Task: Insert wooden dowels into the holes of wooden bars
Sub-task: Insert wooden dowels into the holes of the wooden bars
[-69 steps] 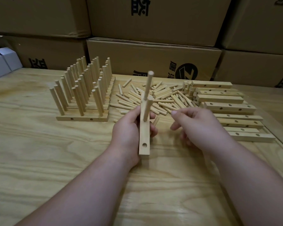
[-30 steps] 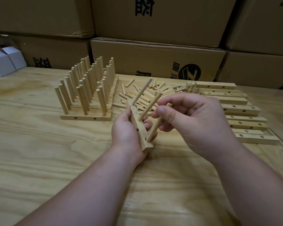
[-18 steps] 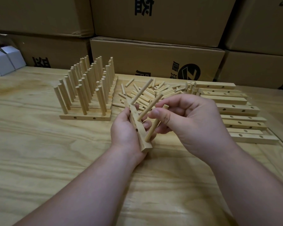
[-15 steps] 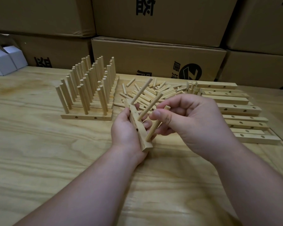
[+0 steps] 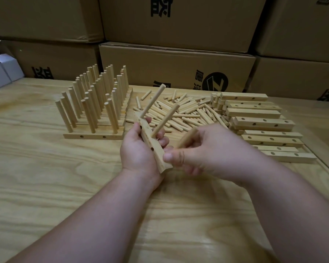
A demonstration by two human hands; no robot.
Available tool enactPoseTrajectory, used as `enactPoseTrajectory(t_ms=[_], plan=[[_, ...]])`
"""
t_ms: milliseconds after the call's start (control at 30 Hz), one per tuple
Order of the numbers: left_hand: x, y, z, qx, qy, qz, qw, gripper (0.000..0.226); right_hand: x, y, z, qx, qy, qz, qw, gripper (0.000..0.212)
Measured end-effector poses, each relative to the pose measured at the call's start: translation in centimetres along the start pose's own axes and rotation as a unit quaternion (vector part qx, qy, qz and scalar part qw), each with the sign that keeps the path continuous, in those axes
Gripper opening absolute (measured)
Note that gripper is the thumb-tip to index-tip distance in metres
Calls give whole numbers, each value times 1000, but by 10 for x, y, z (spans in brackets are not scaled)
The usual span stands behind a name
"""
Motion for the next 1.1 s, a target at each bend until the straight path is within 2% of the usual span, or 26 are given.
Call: enactPoseTrajectory(t_ms=[133, 233, 333, 500, 667, 767, 867, 900, 933, 1000, 1033, 1067, 1100], plan=[[0, 0, -1, -5, -6, 1, 1000, 29, -22, -4, 11, -24, 34, -49, 998, 34], [1, -2, 1, -23, -6, 7, 1000, 32, -21, -7, 17, -42, 31, -24, 998, 25], [0, -4, 3, -45, -5, 4, 999, 33, -10, -8, 21, -66, 35, 2, 997, 27], [-8, -4, 7, -63, 1, -39, 997, 32, 11, -7, 22, -59, 7, 87, 994, 16], [-13, 3, 2, -78, -184, -53, 978, 30, 31, -5, 24, -57, 54, 162, 984, 15], [-21, 15, -5, -94, -323, -68, 939, 18, 38, -5, 25, -52, 65, 173, 981, 16], [-17, 32, -12, -103, -420, -65, 899, 16, 44, -5, 23, -44, 70, 180, 980, 12], [-15, 39, -13, -117, -473, -67, 870, 13, 45, -4, 23, -38, 73, 183, 980, 12], [-15, 47, -12, -155, -577, -76, 798, 19, 45, -4, 21, -32, 77, 184, 979, 12], [-23, 66, -16, -252, -785, -87, 559, 28, 44, -3, 17, -22, 94, 187, 978, 11], [-24, 70, -21, -256, -831, -95, 484, 32, 43, -3, 14, -19, 105, 189, 976, 10], [-24, 70, -24, -230, -850, -103, 462, 37, 40, -3, 11, -14, 114, 191, 975, 10], [-25, 68, -27, -192, -859, -115, 461, 43, 37, -3, 7, -8, 124, 190, 974, 11]])
Point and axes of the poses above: each hand's wrist, its own y-axis away from the middle knuckle, its own x-axis out of the back of the hand, z = x × y, the point moved 8 cm from there along -y, towards the middle knuckle, and after that the axes turned 3 degrees about -z, right-handed, at the moved point
